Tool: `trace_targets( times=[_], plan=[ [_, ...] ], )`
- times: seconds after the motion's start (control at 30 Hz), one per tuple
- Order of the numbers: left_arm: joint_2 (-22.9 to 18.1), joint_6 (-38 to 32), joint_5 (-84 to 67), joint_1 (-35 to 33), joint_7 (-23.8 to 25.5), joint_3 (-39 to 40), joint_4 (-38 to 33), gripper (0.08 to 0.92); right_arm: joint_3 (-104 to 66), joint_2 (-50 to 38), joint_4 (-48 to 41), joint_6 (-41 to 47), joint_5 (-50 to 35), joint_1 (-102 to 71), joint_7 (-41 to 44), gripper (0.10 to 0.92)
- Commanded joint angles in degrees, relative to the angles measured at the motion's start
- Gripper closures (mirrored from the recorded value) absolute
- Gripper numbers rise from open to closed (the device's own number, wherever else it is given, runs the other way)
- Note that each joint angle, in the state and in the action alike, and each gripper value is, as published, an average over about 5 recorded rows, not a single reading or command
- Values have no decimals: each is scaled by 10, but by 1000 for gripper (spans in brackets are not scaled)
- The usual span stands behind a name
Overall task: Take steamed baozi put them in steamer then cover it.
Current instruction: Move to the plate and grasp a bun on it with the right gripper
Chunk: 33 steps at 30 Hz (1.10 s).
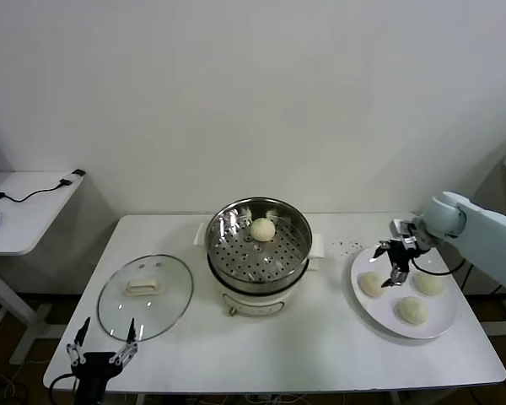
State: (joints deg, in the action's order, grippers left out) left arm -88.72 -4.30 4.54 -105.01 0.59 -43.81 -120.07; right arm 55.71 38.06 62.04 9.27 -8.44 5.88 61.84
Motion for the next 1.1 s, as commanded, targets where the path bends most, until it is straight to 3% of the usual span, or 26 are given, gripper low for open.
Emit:
trace_targets(
  times=[0.03,0.57,0.9,1.1],
  plan=[
    [0,-1,1,-1,0,-1,3,177,-50,53,-80,14,29,-65,4,203],
    [-1,-2,3,-1,-1,-1,9,177,-47,85,-117,5,36,-57,10,206],
    [-1,-3,4,-2,-1,-1,7,177,-40,74,-105,5,25,-45,16,321],
    [0,-4,4,-5,0,0,4,177,14,46,-81,11,-26,37,15,345]
  ],
)
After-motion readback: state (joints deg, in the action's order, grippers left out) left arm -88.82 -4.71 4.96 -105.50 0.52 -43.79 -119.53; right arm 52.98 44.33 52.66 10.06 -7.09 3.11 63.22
